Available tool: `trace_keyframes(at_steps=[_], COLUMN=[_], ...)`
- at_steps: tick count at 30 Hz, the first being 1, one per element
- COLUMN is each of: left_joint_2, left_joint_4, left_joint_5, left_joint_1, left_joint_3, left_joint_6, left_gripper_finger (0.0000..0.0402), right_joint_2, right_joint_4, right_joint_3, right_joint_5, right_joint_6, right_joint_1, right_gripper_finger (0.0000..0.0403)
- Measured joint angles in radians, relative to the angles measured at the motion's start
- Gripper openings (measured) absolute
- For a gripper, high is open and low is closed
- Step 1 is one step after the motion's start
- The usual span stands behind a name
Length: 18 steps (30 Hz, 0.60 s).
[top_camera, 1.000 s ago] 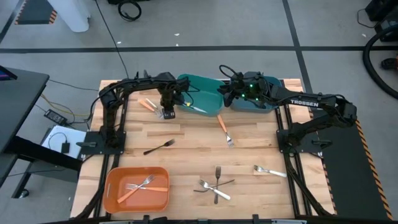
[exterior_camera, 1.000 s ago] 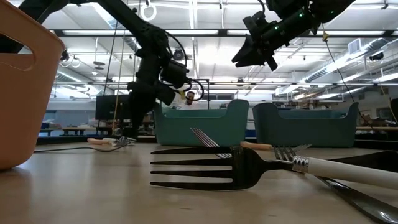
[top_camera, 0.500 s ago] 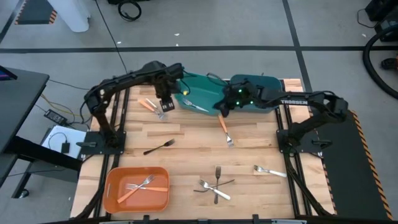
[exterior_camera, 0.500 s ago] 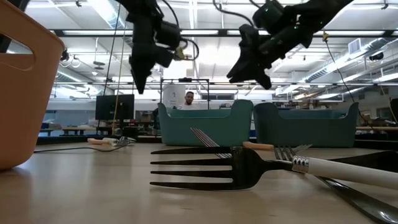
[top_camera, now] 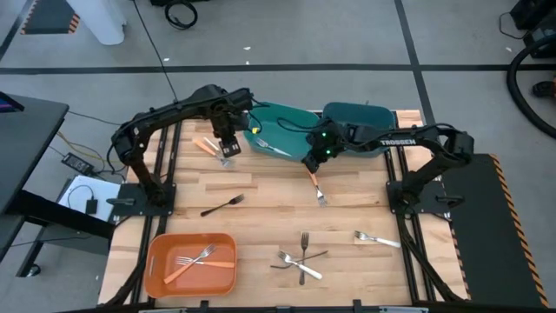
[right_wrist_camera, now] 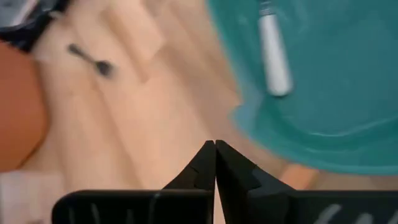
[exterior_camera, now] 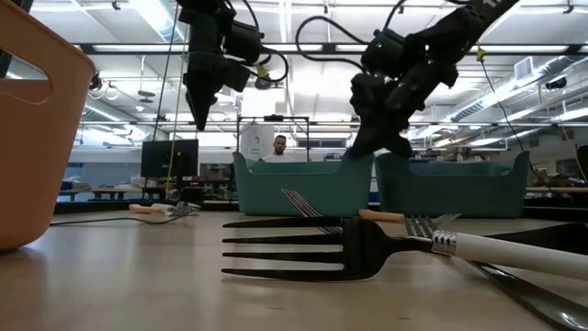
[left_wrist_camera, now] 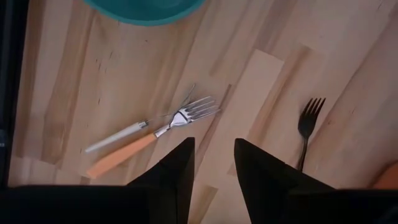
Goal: Sort silverware by color (type)
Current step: Put the top left white fork into the green bin
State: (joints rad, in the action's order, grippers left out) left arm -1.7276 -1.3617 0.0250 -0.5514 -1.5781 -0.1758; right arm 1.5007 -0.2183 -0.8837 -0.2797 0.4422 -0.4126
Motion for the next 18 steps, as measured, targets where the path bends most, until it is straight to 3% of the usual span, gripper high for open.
trace_keyframes(at_steps=[12,18], left_joint_2=[0.000,0.000], left_joint_4=[0.004,0.015], left_joint_5=[0.000,-0.001], left_joint_1=[0.000,-0.001], left_joint_3=[0.000,0.000], left_joint_6=[0.000,0.000], left_gripper_finger=[0.0123,0.0123], right_joint_2=[-0.001,-0.001], right_joint_4=[0.043,0.035], right_joint_3=[-0.001,-0.001], right_joint_5=[0.056,0.148], right_joint_6=[0.104,0.084], right_joint_1=[-0.063,-0.087], right_gripper_finger=[0.0007,0.0009])
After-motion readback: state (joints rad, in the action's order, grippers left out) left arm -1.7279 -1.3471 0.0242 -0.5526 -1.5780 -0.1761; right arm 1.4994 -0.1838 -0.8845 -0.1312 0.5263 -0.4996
